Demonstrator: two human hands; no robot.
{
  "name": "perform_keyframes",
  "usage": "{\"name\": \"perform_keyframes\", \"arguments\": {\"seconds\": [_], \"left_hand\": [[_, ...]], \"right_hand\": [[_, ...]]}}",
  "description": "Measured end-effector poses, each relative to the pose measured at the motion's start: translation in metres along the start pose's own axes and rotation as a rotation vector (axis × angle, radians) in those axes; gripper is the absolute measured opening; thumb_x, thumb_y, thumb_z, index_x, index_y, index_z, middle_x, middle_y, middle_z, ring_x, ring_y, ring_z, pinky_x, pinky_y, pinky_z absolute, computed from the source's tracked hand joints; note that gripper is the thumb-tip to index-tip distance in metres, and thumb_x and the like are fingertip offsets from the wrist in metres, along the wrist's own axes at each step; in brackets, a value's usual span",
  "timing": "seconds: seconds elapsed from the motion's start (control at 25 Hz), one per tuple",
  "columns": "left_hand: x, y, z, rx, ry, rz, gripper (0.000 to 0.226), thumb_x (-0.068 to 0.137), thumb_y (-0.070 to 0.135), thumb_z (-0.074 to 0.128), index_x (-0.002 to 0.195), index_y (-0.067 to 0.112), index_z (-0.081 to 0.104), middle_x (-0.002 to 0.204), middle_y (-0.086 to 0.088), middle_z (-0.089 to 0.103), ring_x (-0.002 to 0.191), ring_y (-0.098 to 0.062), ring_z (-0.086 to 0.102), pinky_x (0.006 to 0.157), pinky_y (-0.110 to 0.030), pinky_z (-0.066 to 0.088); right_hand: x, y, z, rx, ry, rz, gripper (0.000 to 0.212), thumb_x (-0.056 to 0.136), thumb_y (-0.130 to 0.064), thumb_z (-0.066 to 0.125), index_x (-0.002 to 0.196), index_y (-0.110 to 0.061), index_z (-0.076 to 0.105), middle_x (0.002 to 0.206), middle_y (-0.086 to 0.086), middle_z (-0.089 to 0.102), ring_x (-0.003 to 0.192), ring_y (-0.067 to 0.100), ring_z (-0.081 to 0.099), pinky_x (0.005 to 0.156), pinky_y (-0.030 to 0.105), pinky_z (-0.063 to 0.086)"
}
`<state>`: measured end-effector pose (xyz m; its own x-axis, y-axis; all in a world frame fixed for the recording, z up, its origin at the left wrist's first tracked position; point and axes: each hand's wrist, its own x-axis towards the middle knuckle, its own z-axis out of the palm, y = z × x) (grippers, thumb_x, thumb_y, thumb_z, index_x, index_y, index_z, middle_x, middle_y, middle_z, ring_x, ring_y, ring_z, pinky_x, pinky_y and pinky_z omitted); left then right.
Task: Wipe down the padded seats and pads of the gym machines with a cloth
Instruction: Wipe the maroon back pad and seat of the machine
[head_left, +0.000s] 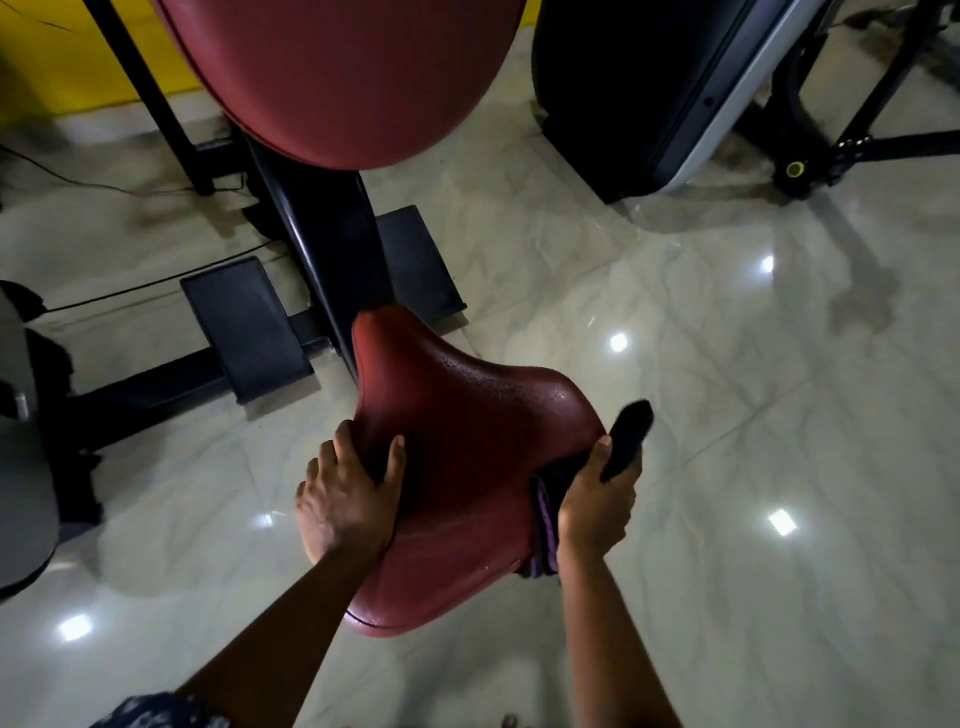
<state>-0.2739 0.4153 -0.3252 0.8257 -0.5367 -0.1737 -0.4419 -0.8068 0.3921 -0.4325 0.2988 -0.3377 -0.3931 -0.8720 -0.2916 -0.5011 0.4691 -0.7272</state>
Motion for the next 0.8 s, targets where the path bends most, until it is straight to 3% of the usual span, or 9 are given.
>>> {"name": "perform_keyframes", "arguments": {"seconds": [0.08,0.32,0.48,0.64,0.72,0.8], "left_hand": [[-0.001,-0.001,0.000,-0.012,-0.003,0.012,0.069,0.087,0.061,0.032,0.133,0.012,0.041,0.123,-0.017,0.058,0.106,-0.036,0.057,0.085,-0.046,0.046],[0.000,-0.006,-0.001,-0.091,-0.025,0.016,0.070,0.090,0.062,0.030,0.136,0.010,0.040,0.128,-0.019,0.055,0.112,-0.038,0.053,0.089,-0.046,0.043],[-0.004,-0.024,-0.003,-0.244,-0.072,0.059,0.073,0.089,0.064,0.026,0.139,0.013,0.040,0.133,-0.017,0.052,0.120,-0.035,0.049,0.096,-0.044,0.040],[-0.012,-0.038,-0.003,-0.670,-0.098,-0.292,0.051,0.097,0.046,0.032,0.135,0.014,0.044,0.136,-0.017,0.049,0.124,-0.034,0.045,0.102,-0.041,0.034],[-0.016,-0.037,0.000,-0.779,-0.065,-0.438,0.050,0.098,0.047,0.030,0.131,0.014,0.048,0.131,-0.020,0.053,0.121,-0.036,0.047,0.099,-0.041,0.035],[-0.016,-0.035,0.004,-0.828,-0.030,-0.538,0.054,0.097,0.052,0.028,0.129,0.015,0.051,0.130,-0.020,0.054,0.120,-0.037,0.048,0.100,-0.044,0.036]], "right_hand": [[-0.033,0.008,0.009,0.082,0.074,0.101,0.061,0.095,-0.047,0.039,0.149,-0.023,0.020,0.137,0.021,0.046,0.120,0.041,0.048,0.098,0.047,0.037],[-0.131,0.028,0.041,-0.019,0.143,0.022,0.070,0.092,-0.047,0.046,0.150,-0.024,0.014,0.147,0.023,0.031,0.119,0.048,0.044,0.098,0.052,0.037],[-0.170,0.047,0.031,-0.291,0.077,-0.280,0.061,0.091,-0.053,0.037,0.143,-0.021,0.038,0.140,0.029,0.039,0.104,0.050,0.051,0.085,0.051,0.048],[-0.117,0.044,0.012,-0.538,0.109,-0.506,0.055,0.086,-0.050,0.035,0.135,-0.029,0.048,0.137,0.025,0.045,0.101,0.047,0.053,0.074,0.053,0.050],[-0.105,0.034,0.017,-0.591,0.148,-0.593,0.053,0.086,-0.049,0.036,0.135,-0.033,0.048,0.138,0.021,0.046,0.107,0.044,0.051,0.079,0.052,0.048],[-0.122,0.030,0.023,-0.676,0.062,-0.861,0.053,0.085,-0.049,0.038,0.136,-0.037,0.045,0.140,0.015,0.046,0.112,0.038,0.046,0.085,0.048,0.044]]}}
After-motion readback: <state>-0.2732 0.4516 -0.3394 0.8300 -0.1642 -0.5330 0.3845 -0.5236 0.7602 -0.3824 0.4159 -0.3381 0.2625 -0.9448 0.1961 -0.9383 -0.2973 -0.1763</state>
